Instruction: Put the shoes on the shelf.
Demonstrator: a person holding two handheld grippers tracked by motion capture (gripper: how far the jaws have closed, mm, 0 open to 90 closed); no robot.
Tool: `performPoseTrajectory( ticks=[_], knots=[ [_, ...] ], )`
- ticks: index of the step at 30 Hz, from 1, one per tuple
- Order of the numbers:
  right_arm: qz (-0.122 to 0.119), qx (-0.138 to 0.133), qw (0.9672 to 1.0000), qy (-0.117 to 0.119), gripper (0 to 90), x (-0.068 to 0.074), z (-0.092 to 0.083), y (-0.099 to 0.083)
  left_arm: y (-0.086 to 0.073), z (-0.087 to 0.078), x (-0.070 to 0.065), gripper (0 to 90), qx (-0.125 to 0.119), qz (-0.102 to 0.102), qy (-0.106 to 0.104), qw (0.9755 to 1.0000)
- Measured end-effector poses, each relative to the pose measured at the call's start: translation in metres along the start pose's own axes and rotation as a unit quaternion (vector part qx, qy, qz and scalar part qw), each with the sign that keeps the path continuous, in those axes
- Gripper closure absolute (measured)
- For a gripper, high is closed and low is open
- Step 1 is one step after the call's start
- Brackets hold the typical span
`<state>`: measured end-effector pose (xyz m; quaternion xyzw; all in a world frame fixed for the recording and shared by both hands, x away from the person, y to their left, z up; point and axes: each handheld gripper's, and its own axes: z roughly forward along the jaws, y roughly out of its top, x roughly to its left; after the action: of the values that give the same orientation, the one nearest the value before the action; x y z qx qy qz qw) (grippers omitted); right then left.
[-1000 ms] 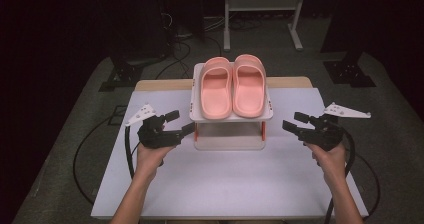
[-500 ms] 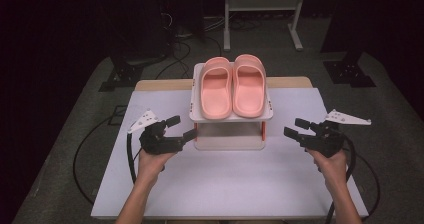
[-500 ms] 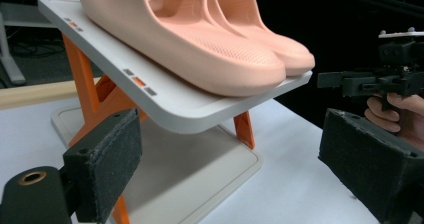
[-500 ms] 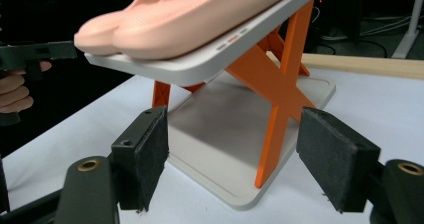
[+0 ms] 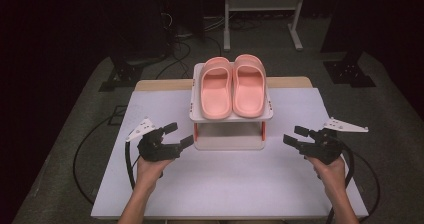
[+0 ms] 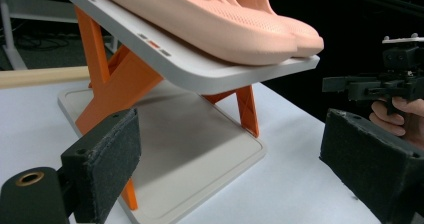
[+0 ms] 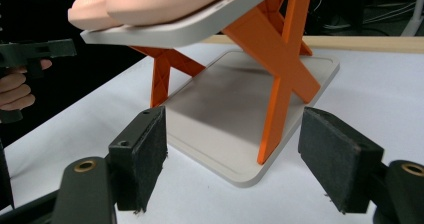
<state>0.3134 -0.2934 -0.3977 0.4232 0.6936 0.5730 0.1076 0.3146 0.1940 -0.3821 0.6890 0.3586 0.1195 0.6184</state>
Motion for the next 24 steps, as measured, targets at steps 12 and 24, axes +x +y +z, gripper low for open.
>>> performPoseTrajectory(
  ticks=[12,24],
  knots=[
    [0.01,0.003,0.9999,-0.003,27.0,0.001,-0.005,-0.016,-0.012,-0.004,0.0,9.1,0.008,0.004,0.002,1.0],
    [0.02,0.011,0.9997,0.001,26.7,-0.004,-0.011,-0.032,-0.025,-0.004,0.001,9.2,0.01,0.002,0.001,0.9999]
  ],
)
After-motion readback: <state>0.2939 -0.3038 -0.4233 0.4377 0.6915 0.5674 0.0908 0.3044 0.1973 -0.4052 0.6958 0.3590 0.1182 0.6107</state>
